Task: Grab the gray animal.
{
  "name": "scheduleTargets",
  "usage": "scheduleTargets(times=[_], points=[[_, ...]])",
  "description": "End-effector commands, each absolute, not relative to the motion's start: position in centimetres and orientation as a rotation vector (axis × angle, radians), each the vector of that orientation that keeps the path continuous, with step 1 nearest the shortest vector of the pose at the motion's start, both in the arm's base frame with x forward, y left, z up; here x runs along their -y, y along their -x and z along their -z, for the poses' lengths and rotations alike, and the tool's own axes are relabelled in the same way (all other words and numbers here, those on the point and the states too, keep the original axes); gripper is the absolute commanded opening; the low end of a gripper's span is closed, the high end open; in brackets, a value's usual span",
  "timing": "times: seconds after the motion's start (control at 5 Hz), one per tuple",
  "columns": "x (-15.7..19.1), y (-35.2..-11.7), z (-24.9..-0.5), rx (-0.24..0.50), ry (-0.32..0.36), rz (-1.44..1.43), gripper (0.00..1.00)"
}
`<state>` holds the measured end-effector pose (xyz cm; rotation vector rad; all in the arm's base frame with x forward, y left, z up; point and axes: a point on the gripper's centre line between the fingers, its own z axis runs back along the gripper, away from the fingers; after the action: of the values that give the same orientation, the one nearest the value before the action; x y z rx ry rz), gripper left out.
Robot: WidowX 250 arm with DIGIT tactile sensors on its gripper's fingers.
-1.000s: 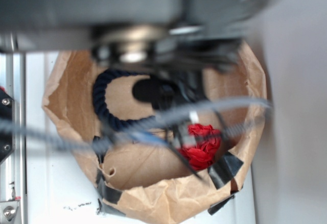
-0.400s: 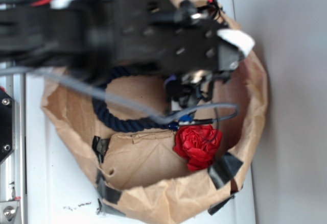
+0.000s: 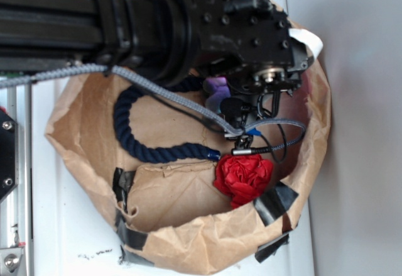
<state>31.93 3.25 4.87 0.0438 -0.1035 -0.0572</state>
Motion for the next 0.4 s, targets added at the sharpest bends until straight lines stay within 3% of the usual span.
scheduleTargets(times=[0.0,0.2], points=[[-4.9,-34.5,-4.1,0.087,-0.045,0.016,1.00],[-4.8,-34.7,-3.1,0.062,-0.070,0.017,1.00]])
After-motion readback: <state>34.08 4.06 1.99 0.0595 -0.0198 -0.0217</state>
